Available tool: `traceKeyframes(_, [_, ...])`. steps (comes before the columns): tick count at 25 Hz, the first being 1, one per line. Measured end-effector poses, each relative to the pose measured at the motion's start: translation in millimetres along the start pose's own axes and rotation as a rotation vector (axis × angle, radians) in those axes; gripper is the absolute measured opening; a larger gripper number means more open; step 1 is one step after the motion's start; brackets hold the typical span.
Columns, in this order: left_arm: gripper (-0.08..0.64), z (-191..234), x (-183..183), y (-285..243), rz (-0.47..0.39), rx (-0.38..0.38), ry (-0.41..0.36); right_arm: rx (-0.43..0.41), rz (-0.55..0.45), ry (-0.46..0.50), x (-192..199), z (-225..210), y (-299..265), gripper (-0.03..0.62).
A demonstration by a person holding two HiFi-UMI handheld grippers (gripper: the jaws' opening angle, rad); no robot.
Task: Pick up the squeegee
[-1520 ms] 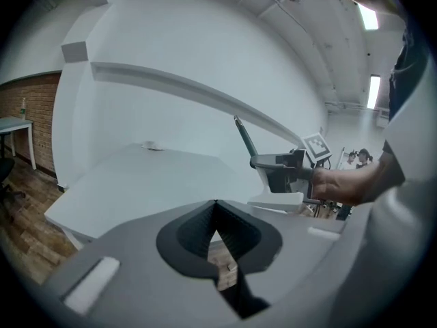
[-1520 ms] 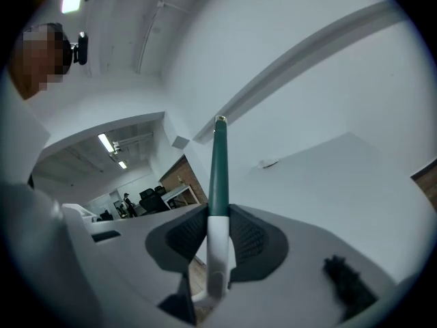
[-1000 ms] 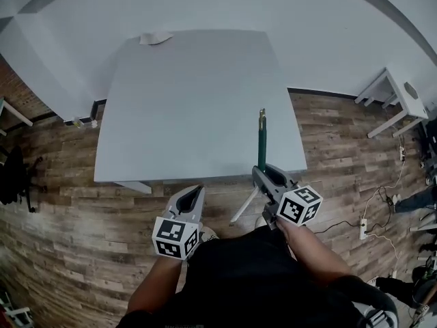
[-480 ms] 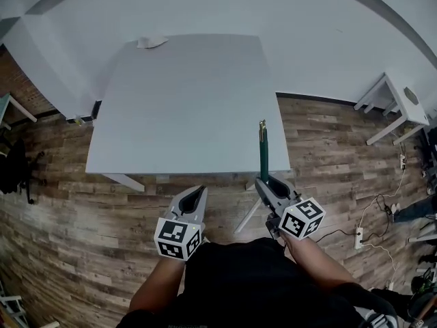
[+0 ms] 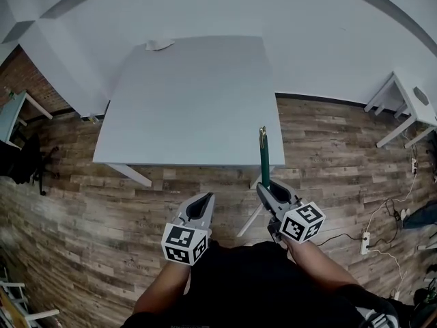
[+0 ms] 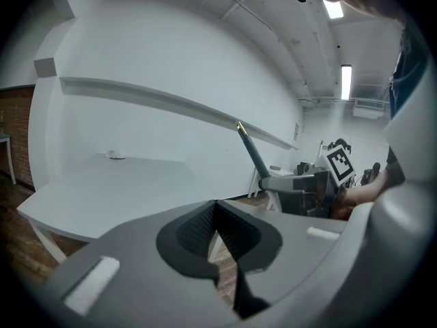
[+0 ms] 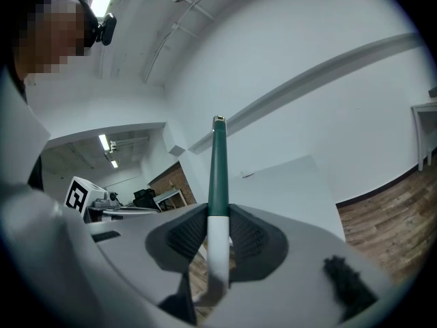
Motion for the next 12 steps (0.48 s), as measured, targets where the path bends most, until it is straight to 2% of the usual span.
traceKeyframes(7, [0.008,-30,18,2,0.016,0.004,0.047,-0.002,-0.005,-0.037,20,-6,31,0.100])
traceKeyframes(12, [0.008,-52,31,-3,0.040,0.003,0.036,-0.020,-0.005,-0.049,33,-9,49,0.100])
Point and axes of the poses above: the fingertips, and each gripper's own axes: y backward along the fingers, z to its left, x out of its underside, the point moved 10 cm from there along y, backward along the fingers, and after that the axes turned 6 degrees about x, right-handed, at the moved point
